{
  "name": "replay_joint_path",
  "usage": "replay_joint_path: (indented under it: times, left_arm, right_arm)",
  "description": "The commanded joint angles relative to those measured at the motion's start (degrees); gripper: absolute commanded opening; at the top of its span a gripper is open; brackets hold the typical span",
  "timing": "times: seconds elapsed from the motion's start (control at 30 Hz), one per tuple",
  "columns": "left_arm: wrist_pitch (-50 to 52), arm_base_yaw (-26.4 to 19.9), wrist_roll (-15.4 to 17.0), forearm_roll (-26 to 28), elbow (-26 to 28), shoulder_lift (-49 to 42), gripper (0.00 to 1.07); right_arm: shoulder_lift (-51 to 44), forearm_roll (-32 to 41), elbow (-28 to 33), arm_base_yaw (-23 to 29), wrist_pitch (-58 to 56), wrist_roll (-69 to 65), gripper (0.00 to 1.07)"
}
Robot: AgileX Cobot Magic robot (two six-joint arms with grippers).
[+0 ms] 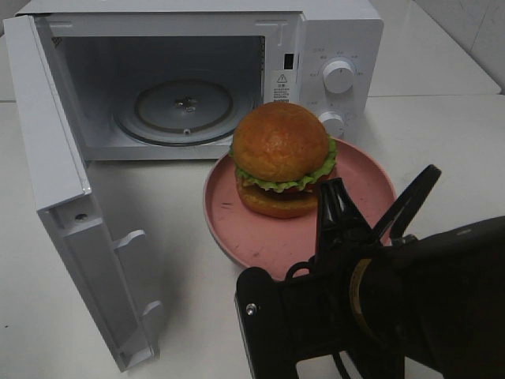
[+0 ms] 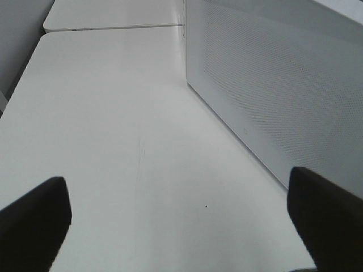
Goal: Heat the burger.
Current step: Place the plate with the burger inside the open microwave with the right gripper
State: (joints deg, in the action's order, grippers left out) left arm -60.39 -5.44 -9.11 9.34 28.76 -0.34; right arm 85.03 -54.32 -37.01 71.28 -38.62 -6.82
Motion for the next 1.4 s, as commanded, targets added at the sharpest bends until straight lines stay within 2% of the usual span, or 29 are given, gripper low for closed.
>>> replay_joint_path:
  times: [0.03, 0.5, 0.67, 0.8, 0.9, 0.97, 1.03, 1.33, 1.4]
  left_arm:
    - [0.7, 0.2, 0.2, 0.2, -0.2, -1.2, 0.98]
    - [0.7, 0.2, 0.2, 0.2, -0.2, -1.2, 0.98]
    - [0.7, 0.2, 0.2, 0.2, -0.2, -1.2, 0.98]
    - [0.7, 0.2, 0.2, 0.2, -0.2, -1.2, 0.98]
    - [0.7, 0.2, 0.2, 0.2, -0.2, -1.2, 0.98]
    - [0.7, 0.2, 0.2, 0.2, -0.2, -1.2, 0.98]
    - [0.7, 0.2, 0.2, 0.2, -0.2, -1.2, 0.98]
    - [0.7, 0.2, 0.2, 0.2, -0.2, -1.2, 0.98]
    - [0.7, 0.2, 0.2, 0.2, -0.2, -1.2, 0.98]
  right_arm:
    - [-0.5, -3.6, 0.0, 0.2, 2.8, 3.7, 0.04]
    - [-0.5, -2.7, 0.0, 0.1, 4.7, 2.5, 0.04]
    - [-0.5, -3.5, 0.0, -1.2, 5.8, 8.1, 0.04]
    - [-0.5, -3.4, 0.0, -6.2, 10.0, 13.2, 0.04]
    - [-0.5, -3.4, 0.0, -7.0, 10.9, 14.8, 0.04]
    - [-0.5, -3.4, 0.0, -10.2, 15.4, 20.1, 0.04]
    - [-0.5, -3.1, 0.0, -11.1, 17.1, 21.7, 0.04]
    - [-0.5, 4.5, 0.0, -19.7, 25.2, 39.5, 0.04]
    - [-0.5, 9.0, 0.0, -22.7, 27.3, 45.8, 0.04]
